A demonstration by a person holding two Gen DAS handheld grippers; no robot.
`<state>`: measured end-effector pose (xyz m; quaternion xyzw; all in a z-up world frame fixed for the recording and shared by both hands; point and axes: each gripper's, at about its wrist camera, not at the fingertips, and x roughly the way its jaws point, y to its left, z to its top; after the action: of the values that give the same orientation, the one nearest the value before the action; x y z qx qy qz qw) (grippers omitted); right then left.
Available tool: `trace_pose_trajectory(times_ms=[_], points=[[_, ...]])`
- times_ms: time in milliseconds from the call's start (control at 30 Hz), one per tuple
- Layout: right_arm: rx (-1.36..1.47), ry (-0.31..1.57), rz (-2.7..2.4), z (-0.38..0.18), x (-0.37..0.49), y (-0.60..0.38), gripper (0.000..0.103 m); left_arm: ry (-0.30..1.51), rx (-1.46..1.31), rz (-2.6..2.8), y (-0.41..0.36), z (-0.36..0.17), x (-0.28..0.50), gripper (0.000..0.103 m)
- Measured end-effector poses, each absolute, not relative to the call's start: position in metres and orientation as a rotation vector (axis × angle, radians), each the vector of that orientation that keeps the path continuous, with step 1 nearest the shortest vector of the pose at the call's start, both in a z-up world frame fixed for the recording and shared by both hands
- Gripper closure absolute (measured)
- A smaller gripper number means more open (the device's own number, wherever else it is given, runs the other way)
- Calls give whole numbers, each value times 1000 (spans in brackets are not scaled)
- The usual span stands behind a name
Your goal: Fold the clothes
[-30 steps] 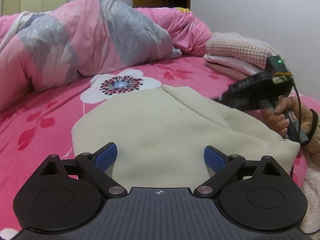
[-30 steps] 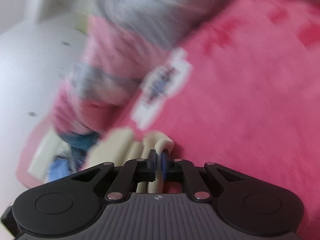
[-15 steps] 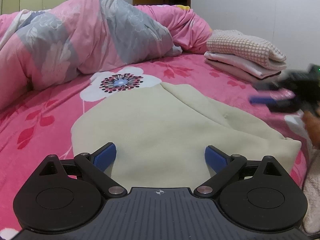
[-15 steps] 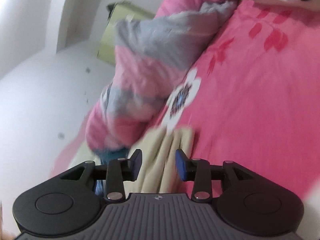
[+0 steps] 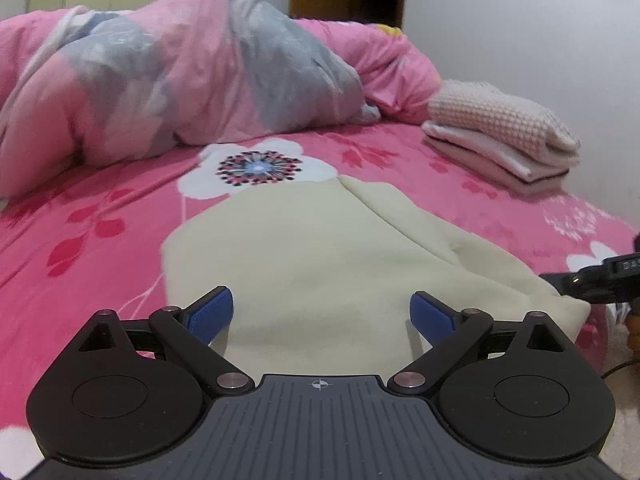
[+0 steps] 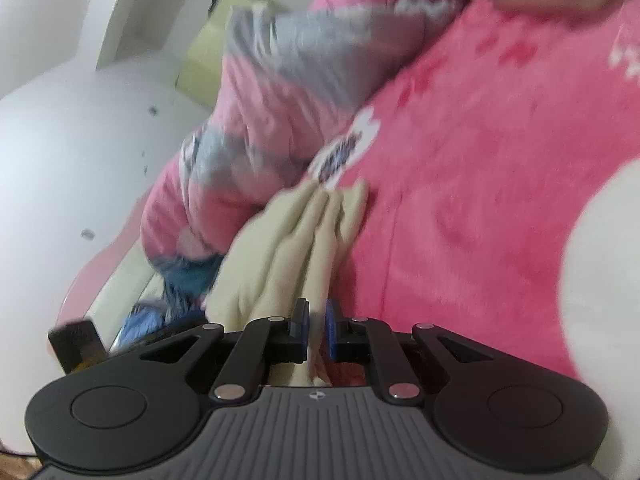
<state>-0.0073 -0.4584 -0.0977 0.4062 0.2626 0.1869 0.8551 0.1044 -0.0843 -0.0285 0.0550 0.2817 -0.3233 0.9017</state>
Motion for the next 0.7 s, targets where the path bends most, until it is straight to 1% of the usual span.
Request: trace_pose_trajectory(times_ms=[67,133,167,333,433,533,567,600,700], points=[[892,534,404,-92,-15,-456,90,585,68,-646,-73,-27,102,7],[931,515,415,-86,-23,-453,70,583,16,-624,-60,-26,100,7],[928,528,425,-85,-24,-448,57,580,-13,-616,-53,-26,100,7],[868,593,386,-78,-8,-430,57,570,-141,-617,-29,-29,99,7],[847,600,357,-74,12,-428,61,579,-190,-607,-26,-35,104,7],[804,655,343,-79,33,-422,70,588,-225,-599,-27,-41,109,8],[797,672,343,-82,39,-420,85,590,-239,-601,-27,-43,111,8],[790,689,344,-85,45,-417,94,592,-253,-609,-27,-45,112,8],[767,619,335,-77,27,-413,97,595,-263,-622,-30,-48,112,9]])
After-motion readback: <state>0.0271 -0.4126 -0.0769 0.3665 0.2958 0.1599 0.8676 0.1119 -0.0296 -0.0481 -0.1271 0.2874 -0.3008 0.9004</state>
